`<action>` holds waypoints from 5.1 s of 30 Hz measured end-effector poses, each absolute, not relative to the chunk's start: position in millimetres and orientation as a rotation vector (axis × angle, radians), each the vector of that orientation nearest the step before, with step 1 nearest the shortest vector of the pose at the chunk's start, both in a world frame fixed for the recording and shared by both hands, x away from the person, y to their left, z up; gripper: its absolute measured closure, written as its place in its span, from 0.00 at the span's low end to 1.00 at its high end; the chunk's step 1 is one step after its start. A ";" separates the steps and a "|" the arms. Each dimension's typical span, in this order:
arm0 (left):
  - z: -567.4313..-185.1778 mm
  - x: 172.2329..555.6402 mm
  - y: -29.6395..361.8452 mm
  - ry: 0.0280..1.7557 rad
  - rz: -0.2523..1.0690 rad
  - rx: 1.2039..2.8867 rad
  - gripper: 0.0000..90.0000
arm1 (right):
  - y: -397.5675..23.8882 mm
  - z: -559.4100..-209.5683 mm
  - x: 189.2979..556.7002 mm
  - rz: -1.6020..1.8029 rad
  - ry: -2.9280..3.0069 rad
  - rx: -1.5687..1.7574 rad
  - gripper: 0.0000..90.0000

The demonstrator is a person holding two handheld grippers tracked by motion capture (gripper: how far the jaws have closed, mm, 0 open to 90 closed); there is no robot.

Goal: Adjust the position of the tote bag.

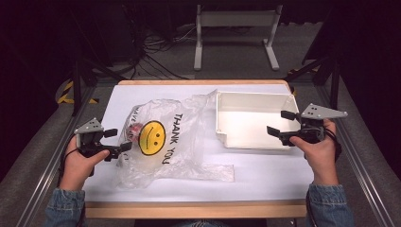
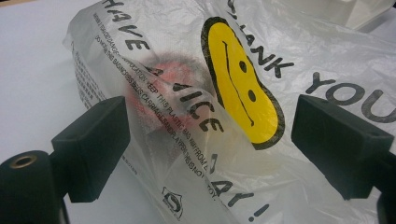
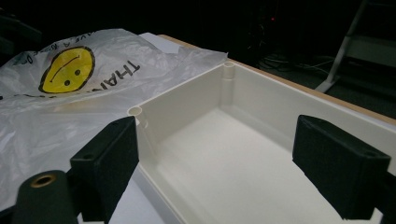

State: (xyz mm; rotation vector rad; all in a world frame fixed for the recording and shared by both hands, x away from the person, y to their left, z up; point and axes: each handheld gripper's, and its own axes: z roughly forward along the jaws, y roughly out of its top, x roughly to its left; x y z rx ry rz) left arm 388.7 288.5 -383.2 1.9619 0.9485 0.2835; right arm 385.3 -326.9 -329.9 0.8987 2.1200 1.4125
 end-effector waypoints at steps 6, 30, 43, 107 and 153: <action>-377.3 385.1 286.2 0.935 0.291 1.962 0.14 | -321.3 -330.1 386.2 1.392 2.138 0.895 0.16; -352.6 356.0 212.6 0.611 0.112 2.038 0.11 | -314.5 -337.9 390.3 1.362 2.201 0.945 0.16; -366.0 351.1 176.8 0.510 0.050 2.109 0.03 | -312.6 -343.8 393.6 1.352 2.223 0.962 0.15; -371.5 360.7 202.4 0.546 0.186 2.165 0.98 | -281.0 -355.5 398.2 1.340 2.326 0.880 0.11; -358.7 358.6 318.8 0.895 0.443 1.782 0.97 | -199.6 -351.9 396.2 1.481 2.384 0.580 0.10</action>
